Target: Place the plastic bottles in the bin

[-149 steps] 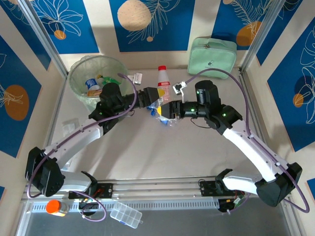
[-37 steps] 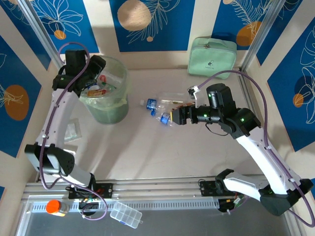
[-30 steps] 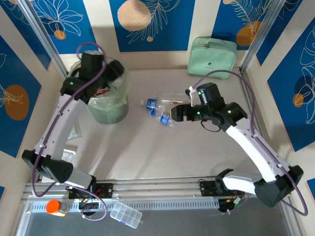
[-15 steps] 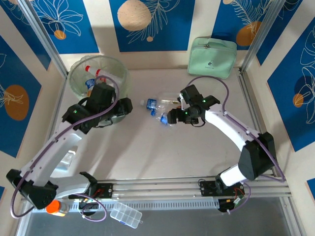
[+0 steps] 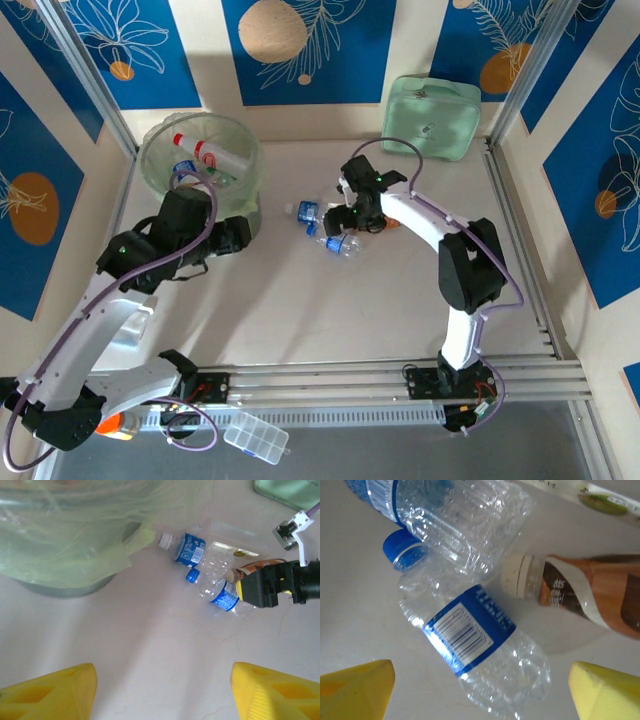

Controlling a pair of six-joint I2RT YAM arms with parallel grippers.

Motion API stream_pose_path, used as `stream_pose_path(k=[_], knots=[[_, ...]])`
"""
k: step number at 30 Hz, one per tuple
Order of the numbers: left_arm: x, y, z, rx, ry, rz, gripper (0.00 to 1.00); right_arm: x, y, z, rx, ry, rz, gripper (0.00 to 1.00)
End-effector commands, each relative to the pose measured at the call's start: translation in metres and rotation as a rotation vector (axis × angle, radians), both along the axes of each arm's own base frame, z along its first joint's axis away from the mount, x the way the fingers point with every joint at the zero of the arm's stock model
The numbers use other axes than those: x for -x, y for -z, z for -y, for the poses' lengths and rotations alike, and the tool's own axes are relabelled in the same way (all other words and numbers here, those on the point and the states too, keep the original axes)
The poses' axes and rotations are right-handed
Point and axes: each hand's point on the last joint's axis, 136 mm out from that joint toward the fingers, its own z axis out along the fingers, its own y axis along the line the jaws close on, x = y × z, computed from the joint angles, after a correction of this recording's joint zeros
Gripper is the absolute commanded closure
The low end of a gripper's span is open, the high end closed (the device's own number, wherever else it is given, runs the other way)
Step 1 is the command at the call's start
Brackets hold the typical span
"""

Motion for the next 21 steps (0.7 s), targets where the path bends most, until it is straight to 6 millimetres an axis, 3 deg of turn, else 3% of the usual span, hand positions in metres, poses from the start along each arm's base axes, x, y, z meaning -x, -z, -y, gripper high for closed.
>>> stream_pose_path(k=[1, 16, 21], knots=[[0.013, 0.002, -0.016, -0.057, -0.009, -0.008, 0.29, -0.001, 0.008, -0.009, 0.029, -0.069, 0.001, 0.09], [0.025, 0.000, -0.030, -0.067, -0.032, 0.009, 0.28, 0.017, 0.054, -0.046, 0.120, -0.199, -0.061, 0.15], [0.027, 0.000, -0.032, -0.065, -0.038, 0.003, 0.28, 0.023, 0.066, -0.059, 0.176, -0.243, -0.045, 0.28]])
